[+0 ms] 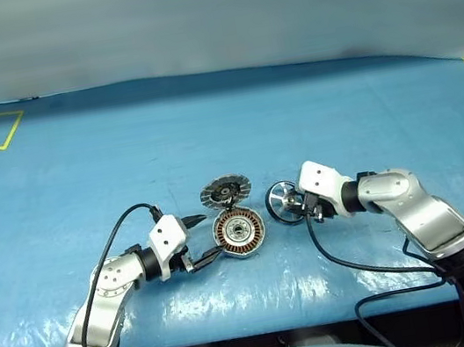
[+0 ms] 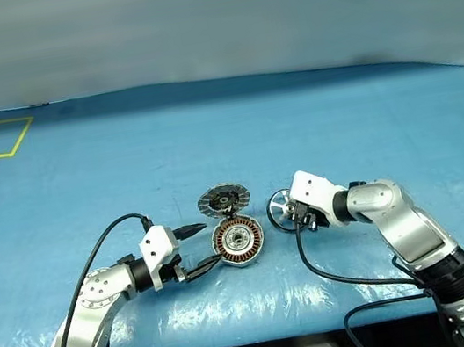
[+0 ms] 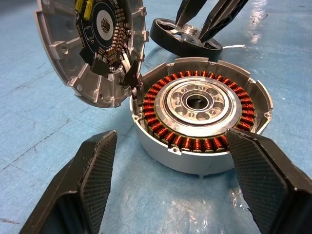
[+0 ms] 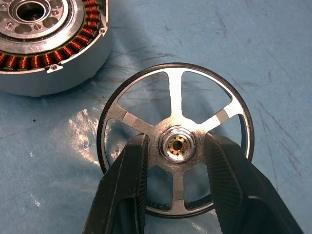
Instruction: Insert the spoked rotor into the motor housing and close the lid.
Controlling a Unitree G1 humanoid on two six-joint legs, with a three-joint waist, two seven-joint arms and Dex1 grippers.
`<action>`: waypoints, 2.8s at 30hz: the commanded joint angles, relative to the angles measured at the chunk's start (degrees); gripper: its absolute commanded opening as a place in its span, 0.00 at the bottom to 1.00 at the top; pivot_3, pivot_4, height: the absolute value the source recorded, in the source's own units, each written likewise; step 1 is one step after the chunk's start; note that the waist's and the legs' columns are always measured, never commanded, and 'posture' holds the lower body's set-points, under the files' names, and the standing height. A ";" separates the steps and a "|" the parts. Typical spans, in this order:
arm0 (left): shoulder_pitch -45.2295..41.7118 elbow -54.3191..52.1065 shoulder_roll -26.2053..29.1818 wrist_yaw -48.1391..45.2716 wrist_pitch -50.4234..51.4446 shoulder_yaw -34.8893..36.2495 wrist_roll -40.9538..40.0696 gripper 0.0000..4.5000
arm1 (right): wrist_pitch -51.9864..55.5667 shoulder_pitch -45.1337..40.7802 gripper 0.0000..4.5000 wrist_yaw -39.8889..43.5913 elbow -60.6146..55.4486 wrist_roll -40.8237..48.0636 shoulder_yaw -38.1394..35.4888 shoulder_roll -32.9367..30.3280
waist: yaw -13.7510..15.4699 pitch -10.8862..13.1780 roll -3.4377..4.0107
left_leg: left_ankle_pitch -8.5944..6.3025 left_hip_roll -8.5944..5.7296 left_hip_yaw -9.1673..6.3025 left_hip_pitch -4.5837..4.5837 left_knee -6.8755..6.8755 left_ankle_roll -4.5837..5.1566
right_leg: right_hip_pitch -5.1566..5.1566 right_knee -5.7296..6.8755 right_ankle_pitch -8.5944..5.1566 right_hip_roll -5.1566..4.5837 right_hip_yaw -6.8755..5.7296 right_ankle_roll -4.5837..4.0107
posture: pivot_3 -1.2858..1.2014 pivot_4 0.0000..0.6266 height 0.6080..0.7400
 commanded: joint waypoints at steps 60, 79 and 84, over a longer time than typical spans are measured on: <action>1.46 -7.09 4.98 -4.91 2.59 1.95 -5.94 0.85 | 3.01 3.99 0.64 -3.99 -13.81 15.43 2.21 4.15 | 0.22 0.35 0.29 | 0.00 -0.03 -0.06 -0.87 -0.02 0.00 | -0.88 0.01 0.02 -0.01 -0.08 0.03 | 0.52 0.24 1.00; 2.14 -6.22 4.12 -4.13 1.54 2.04 -5.67 0.85 | 1.09 0.25 0.01 -6.78 -9.12 13.32 5.47 11.36 | 0.13 0.35 0.29 | 0.01 -0.03 -0.08 -0.87 0.01 0.00 | -0.87 0.04 0.04 0.00 -0.08 0.04 | 0.52 0.24 1.00; 2.26 -6.31 3.93 -3.67 1.49 1.97 -5.48 0.85 | 0.23 -1.55 0.01 -6.77 -4.14 9.61 9.22 12.58 | 0.09 0.35 0.29 | 0.01 -0.03 -0.07 -0.87 0.01 0.00 | -0.88 0.04 0.04 0.00 -0.09 0.03 | 0.52 0.24 1.00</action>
